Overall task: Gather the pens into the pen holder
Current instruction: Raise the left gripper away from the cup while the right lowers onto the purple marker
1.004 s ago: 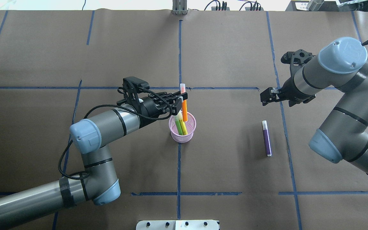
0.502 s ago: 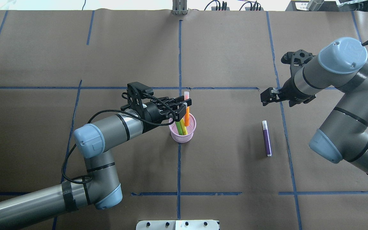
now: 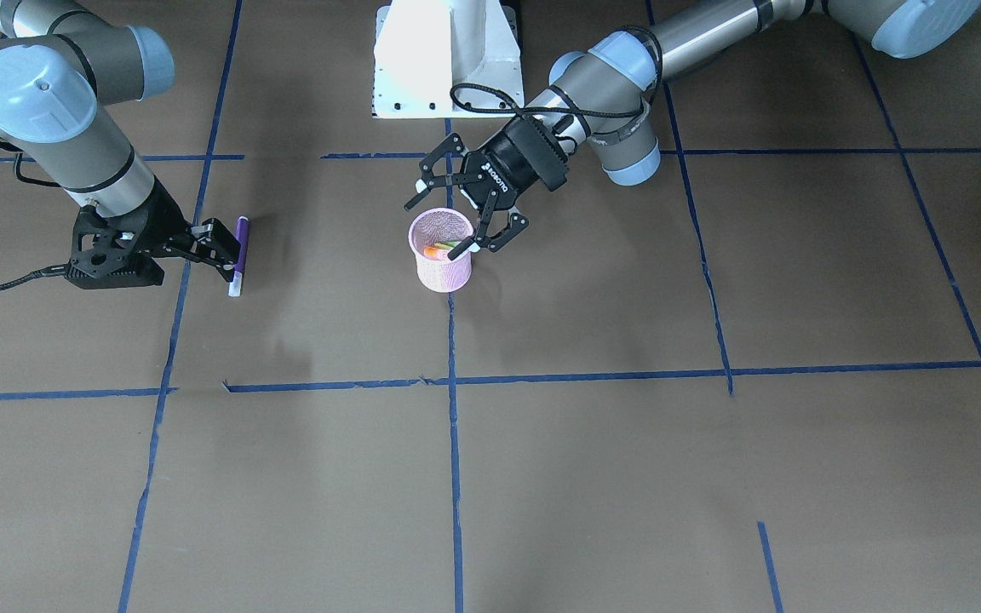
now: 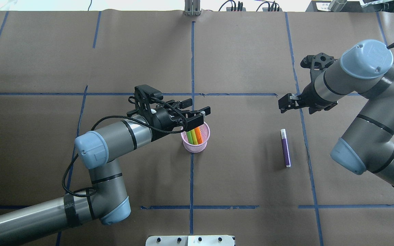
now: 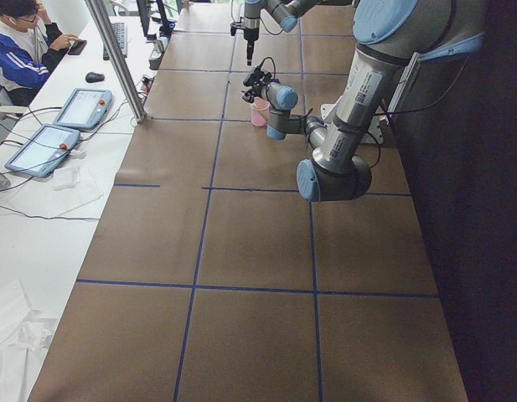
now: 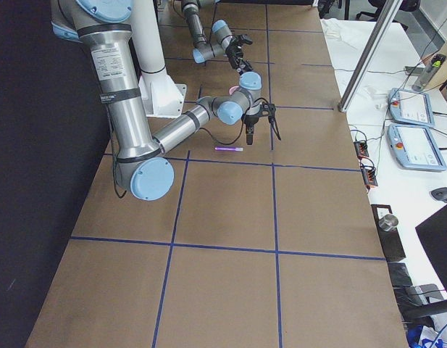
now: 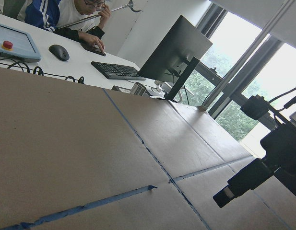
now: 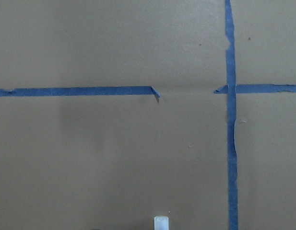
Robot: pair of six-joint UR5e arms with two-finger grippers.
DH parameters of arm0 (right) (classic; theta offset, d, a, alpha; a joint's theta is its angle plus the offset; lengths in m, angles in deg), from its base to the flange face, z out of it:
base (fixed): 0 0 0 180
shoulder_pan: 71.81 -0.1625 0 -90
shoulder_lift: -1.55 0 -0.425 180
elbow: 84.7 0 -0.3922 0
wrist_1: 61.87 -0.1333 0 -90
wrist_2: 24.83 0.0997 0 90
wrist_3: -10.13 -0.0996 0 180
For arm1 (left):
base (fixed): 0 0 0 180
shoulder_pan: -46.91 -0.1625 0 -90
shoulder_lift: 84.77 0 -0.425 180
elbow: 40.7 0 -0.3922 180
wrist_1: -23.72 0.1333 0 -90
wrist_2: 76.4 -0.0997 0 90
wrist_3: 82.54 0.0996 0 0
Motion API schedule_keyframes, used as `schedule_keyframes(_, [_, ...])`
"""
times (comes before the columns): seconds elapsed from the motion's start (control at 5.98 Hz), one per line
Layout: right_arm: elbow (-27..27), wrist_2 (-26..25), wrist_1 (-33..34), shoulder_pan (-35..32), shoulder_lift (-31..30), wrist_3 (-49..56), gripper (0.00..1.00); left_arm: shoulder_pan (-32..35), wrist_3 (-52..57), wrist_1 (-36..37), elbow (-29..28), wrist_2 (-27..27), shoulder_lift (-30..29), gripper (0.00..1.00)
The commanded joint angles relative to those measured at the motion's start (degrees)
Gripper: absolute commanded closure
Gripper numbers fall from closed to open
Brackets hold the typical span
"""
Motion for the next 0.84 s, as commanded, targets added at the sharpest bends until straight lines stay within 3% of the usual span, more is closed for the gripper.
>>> schedule_keyframes(0.0, [1.7,-0.2,-0.2,2.2,0.1,-2.4,0.0,4.4,-1.1,14.6,8.9,5.1,0.3,0.0])
schedule_keyframes(0.33, [2.7,-1.4,-0.2,4.5,0.2,-2.5,0.0,9.9,-2.7,36.3,19.7,10.9,1.5,0.0])
schedule_keyframes(0.5, [3.2,-1.9,-0.2,5.2,0.1,-4.3,0.0,15.1,-2.6,47.2,23.0,17.7,1.6,0.0])
schedule_keyframes(0.67, [4.2,-2.3,-0.3,6.0,-0.1,-5.0,0.0,21.7,-2.0,56.0,24.6,28.7,1.6,0.0])
